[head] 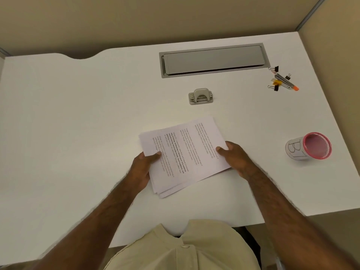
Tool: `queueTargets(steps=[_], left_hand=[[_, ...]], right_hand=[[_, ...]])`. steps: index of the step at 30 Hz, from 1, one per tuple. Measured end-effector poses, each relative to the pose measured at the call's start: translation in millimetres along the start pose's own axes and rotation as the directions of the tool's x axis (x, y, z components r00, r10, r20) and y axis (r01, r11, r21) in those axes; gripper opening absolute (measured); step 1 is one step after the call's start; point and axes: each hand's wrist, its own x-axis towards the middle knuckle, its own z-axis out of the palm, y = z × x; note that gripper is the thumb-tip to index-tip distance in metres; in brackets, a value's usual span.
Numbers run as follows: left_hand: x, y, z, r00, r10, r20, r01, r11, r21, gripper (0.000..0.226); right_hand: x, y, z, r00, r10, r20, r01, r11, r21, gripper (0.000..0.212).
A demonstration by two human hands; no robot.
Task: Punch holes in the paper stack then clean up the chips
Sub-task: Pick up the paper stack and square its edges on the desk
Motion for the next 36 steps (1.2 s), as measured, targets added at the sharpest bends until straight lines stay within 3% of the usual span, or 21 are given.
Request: queueTargets(steps=[3,5,9,12,17,23,29,32,36], left_hand=[[3.1,-0.6,-2.9,0.998,-0.059,0.020,0.059,0.998,0.028,0.046],[3.8,-3.0,-1.5,0.997,-0.071,-0.024,0.072,0.997,0.018,0.045],[1.0,-8.9,5.9,0.993,-0.081,-0.087,0.073,0.993,-0.096,0.040],[-2.9,-15.0,14.4,0.988,-0.117,-0.104,0.091,0.969,-0.232,0.039],[-12.4,-30.3,36.9,0.979,-0.185,-0.091,0.142,0.925,-0.352,0.039],[-30.2,-41.9,49.3,0.982,-0.188,0.024,0.185,0.923,-0.337,0.036],[-26.2,-13.9,-7.0,0.957,-0.274,0.100,0.290,0.864,-0.411,0.078],[-11.9,2.8,-24.2,0.951,-0.281,0.127,0.308,0.896,-0.321,0.083],[2.9,13.1,-18.5,0.932,-0.315,0.179,0.333,0.939,-0.081,0.075]], right_hand=[[-1.0,0.6,-7.1,0.998,0.056,0.003,-0.056,0.992,0.118,0.014],[-4.2,0.8,-8.6,0.991,0.130,0.038,-0.135,0.959,0.249,0.023],[-8.8,9.8,-11.4,0.969,0.193,0.156,-0.248,0.721,0.647,0.054],[-15.8,18.5,-4.9,0.967,0.172,0.190,-0.256,0.627,0.736,0.058],[-35.9,24.7,33.9,0.967,0.170,0.188,-0.254,0.643,0.723,0.037],[-53.2,27.5,63.5,0.972,0.215,0.100,-0.222,0.680,0.698,0.030],[-54.9,31.2,39.4,0.969,0.226,0.097,-0.239,0.770,0.592,0.032],[-55.5,33.9,25.5,0.963,0.207,0.170,-0.265,0.826,0.497,0.031],[-54.7,33.0,16.0,0.952,0.198,0.232,-0.278,0.876,0.395,0.031]])
